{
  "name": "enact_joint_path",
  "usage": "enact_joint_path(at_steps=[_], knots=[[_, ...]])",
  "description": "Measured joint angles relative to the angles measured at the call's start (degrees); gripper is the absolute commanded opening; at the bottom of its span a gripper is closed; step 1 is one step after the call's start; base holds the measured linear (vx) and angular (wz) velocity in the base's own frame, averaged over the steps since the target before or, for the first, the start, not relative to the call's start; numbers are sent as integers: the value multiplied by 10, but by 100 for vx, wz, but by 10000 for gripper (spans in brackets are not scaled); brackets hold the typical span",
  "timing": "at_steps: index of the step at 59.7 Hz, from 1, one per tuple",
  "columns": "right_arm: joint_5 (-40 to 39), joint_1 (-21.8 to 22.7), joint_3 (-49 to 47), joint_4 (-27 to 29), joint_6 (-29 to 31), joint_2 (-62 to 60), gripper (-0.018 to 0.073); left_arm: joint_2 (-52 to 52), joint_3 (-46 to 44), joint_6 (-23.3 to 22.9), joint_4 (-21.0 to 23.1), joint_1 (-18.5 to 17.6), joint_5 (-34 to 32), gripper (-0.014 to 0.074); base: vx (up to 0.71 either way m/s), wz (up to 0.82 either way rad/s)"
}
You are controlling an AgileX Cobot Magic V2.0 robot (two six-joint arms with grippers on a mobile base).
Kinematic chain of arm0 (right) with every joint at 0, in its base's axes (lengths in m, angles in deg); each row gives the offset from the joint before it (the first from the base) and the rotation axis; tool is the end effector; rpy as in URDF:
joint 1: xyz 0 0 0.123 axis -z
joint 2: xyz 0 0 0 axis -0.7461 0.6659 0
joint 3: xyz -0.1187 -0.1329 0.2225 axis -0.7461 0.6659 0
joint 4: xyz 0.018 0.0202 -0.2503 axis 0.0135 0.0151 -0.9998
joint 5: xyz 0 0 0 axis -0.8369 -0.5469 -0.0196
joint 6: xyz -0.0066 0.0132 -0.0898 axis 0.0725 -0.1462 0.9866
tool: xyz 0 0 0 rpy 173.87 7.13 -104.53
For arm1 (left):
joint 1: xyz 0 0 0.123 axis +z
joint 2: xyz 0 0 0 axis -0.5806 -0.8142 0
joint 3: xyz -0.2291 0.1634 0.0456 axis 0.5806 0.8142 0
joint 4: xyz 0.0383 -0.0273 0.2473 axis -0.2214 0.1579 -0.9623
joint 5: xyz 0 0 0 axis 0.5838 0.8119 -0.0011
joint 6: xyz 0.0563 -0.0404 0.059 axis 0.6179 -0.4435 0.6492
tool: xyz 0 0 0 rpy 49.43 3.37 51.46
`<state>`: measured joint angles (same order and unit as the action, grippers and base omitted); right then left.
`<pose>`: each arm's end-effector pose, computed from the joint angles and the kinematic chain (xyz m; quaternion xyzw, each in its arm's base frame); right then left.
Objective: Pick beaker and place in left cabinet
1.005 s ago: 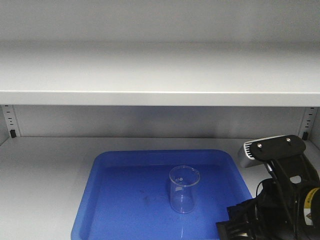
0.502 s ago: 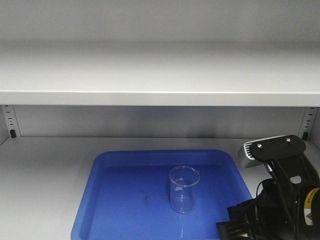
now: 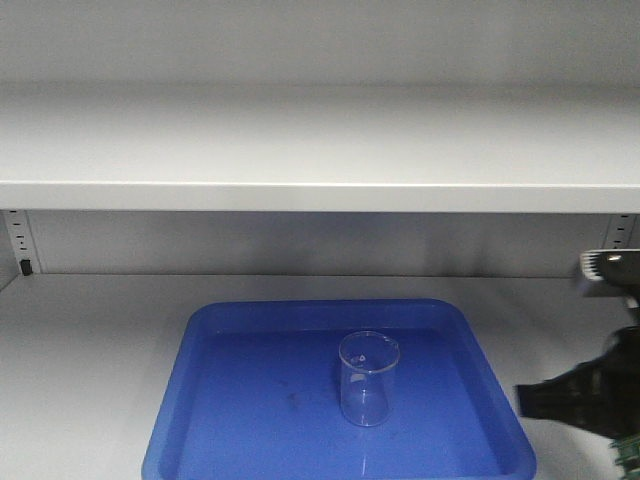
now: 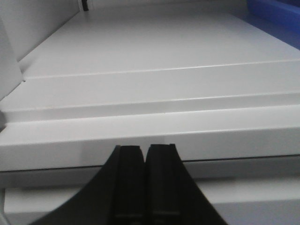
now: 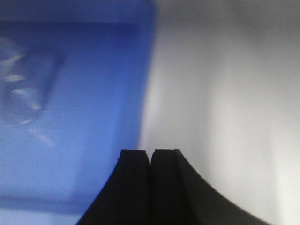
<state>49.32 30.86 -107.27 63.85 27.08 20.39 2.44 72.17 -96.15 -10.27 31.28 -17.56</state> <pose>0.2221 0.0579 0.3469 -0.0187 0.9110 0.0480 0.4093 0.0544 0.0005 0.1800 0.0073 0.7741 -0.0092 0.6330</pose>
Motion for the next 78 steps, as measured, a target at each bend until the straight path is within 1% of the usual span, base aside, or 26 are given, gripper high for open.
enact_joint_path(at_steps=[6,9,17,23,30,35,38,42,49,55,64,72,78], knots=[[27,35,3,0,1,-17,-8,0,0,0,0,0,0,3,0,0],[32,46,14,-2,1,-30,-8,0,0,0,0,0,0,3,0,0],[34,74,70,-6,2,-87,-8,0,0,0,0,0,0,3,0,0],[23,80,119,-12,0,-146,-8,0,0,0,0,0,0,3,0,0],[-11,89,175,-18,-8,-222,-8,0,0,0,0,0,0,3,0,0],[-33,113,219,-22,-24,-293,-8,0,0,0,0,0,0,3,0,0],[-46,136,243,-24,-35,-332,-8,0,0,0,0,0,0,3,0,0],[-56,157,284,-24,-46,-377,-8,0,0,0,0,0,0,3,0,0],[-71,180,345,-24,-54,-451,-8,0,0,0,0,0,0,3,0,0],[-106,184,390,-27,-55,-510,-8,0,0,0,0,0,0,3,0,0],[-208,184,469,-36,-56,-593,-8,0,0,0,0,0,0,3,0,0],[-302,184,531,-37,-56,-609,-8,0,0,0,0,0,0,3,0,0],[-372,184,572,-27,-56,-609,-8,0,0,0,0,0,0,3,0,0]])
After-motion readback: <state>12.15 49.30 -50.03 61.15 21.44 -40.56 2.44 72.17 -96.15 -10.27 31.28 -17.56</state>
